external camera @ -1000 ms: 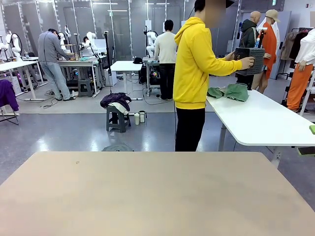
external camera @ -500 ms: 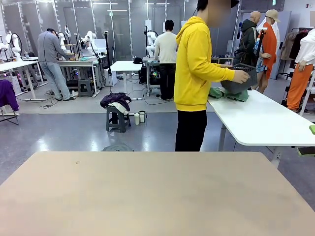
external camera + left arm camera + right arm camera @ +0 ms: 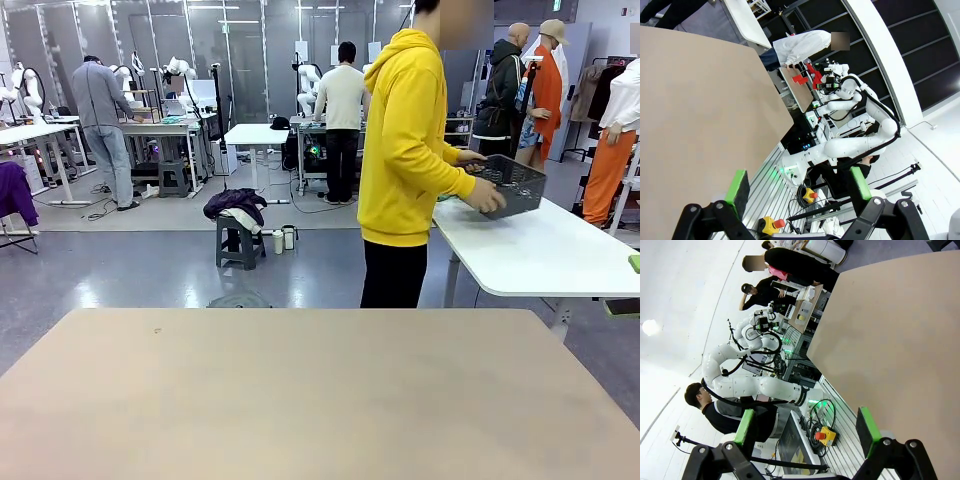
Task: Fold the towels and place them in the basket.
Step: When a person lays out a Towel with hook on the table, fold it in half twice.
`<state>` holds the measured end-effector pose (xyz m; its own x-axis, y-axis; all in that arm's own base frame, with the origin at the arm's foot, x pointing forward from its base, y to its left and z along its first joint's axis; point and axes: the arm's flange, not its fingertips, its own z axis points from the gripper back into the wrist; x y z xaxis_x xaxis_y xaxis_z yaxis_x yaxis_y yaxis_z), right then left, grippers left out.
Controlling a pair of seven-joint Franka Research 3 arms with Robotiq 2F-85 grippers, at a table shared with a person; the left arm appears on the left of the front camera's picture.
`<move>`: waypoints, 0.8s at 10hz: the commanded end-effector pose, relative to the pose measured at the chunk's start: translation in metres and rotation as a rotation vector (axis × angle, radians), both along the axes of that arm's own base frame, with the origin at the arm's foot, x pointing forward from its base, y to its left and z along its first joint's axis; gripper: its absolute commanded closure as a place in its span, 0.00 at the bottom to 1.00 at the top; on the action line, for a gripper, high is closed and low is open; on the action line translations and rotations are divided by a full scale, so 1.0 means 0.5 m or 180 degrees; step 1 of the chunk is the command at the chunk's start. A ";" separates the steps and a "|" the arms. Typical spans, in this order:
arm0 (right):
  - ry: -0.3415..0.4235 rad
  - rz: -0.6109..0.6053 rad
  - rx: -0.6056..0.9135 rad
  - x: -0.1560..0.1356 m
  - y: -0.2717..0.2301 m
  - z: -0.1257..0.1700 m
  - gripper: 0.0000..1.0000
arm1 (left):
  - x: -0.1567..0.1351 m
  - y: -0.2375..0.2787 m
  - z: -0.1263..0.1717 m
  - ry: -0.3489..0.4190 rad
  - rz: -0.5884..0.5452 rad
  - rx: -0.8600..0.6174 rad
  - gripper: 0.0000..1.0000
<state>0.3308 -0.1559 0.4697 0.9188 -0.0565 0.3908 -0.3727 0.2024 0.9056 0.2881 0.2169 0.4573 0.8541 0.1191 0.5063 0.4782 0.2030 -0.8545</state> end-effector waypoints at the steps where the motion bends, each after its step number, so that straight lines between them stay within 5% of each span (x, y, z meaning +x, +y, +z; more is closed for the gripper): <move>1: -0.0034 0.0010 0.0041 -0.001 -0.001 0.002 0.00 | -0.004 0.002 0.000 -0.0027 -0.0038 -0.0025 0.00; 8: -0.0034 0.0010 0.0041 -0.001 -0.001 0.002 0.00 | -0.004 0.002 0.000 -0.0027 -0.0038 -0.0025 0.00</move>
<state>0.3309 -0.1559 0.4697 0.9188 -0.0565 0.3908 -0.3727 0.2024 0.9056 0.2881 0.2169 0.4573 0.8541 0.1191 0.5063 0.4782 0.2030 -0.8545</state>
